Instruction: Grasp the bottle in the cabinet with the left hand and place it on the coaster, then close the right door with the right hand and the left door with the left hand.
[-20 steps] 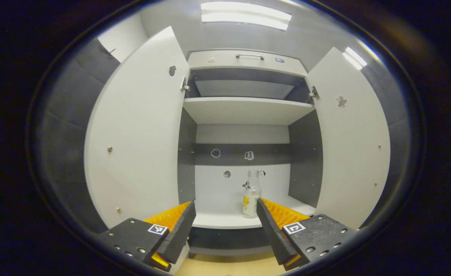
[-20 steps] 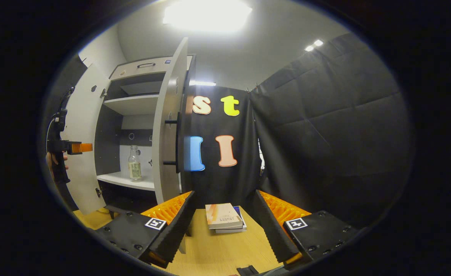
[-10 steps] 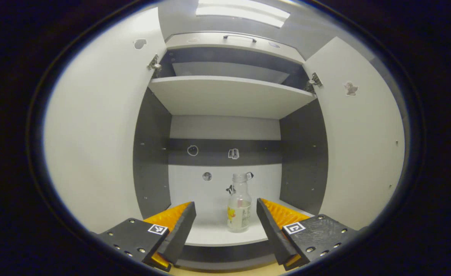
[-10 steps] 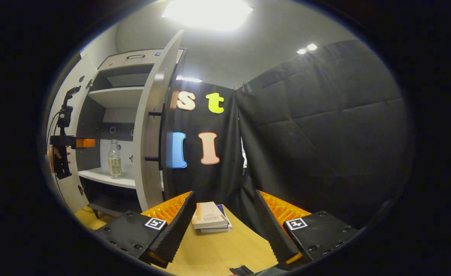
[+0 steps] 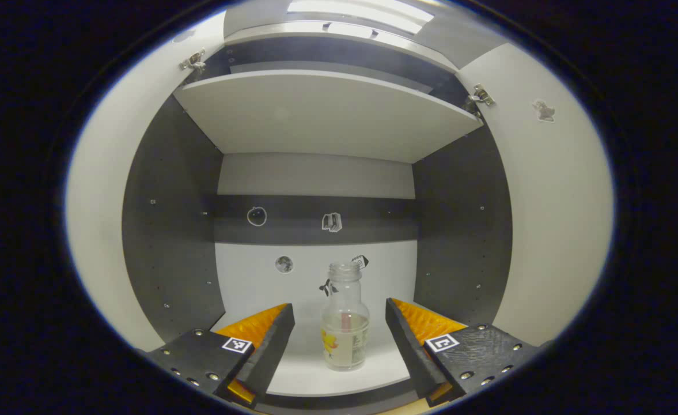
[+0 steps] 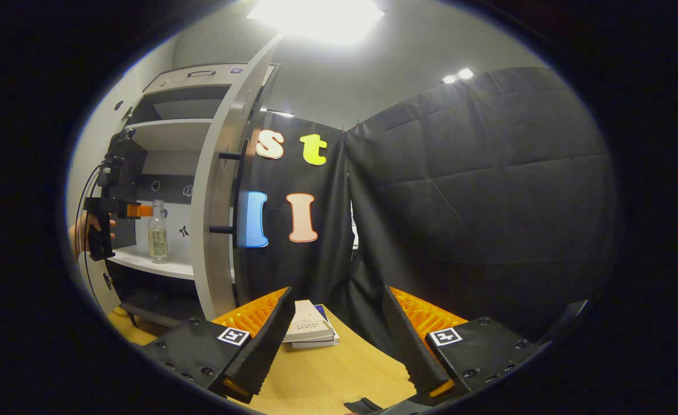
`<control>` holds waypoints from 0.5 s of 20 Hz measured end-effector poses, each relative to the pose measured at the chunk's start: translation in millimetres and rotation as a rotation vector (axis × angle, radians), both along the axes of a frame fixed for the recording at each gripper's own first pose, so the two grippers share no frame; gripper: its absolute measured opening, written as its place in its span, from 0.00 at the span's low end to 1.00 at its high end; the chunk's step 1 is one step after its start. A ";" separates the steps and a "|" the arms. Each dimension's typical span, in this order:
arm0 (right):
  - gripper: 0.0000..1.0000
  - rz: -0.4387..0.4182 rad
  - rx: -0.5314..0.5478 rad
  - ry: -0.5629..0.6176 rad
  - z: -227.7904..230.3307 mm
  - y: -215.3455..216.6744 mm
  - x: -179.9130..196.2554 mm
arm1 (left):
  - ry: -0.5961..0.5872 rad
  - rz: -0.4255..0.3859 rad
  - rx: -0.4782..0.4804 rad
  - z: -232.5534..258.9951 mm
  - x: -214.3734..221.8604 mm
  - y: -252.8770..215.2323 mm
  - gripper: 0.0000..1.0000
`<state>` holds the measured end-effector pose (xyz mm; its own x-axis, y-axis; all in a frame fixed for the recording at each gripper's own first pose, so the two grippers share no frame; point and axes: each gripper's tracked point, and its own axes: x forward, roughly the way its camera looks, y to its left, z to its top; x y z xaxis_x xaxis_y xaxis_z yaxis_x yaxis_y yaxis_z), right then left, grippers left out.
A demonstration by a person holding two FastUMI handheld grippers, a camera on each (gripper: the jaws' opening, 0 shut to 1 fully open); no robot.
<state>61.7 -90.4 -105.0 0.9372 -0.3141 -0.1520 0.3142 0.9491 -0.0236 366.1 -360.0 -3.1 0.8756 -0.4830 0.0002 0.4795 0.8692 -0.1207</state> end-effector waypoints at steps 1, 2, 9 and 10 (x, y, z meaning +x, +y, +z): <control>0.96 -0.007 -0.001 0.003 -0.9 0.1 -0.7 | 0.007 -0.003 0.003 -3.4 7.0 -3.8 0.94; 0.97 -0.014 -0.004 0.005 -0.7 -0.5 -0.8 | 0.014 -0.003 0.007 -6.8 14.7 -7.0 0.93; 0.97 -0.038 -0.004 0.042 -11.8 -7.9 1.1 | 0.067 -0.021 0.018 -23.8 56.6 -27.1 0.94; 0.97 -0.043 0.002 0.046 -13.2 -8.9 2.2 | 0.070 -0.024 0.030 -27.5 61.2 -30.1 0.92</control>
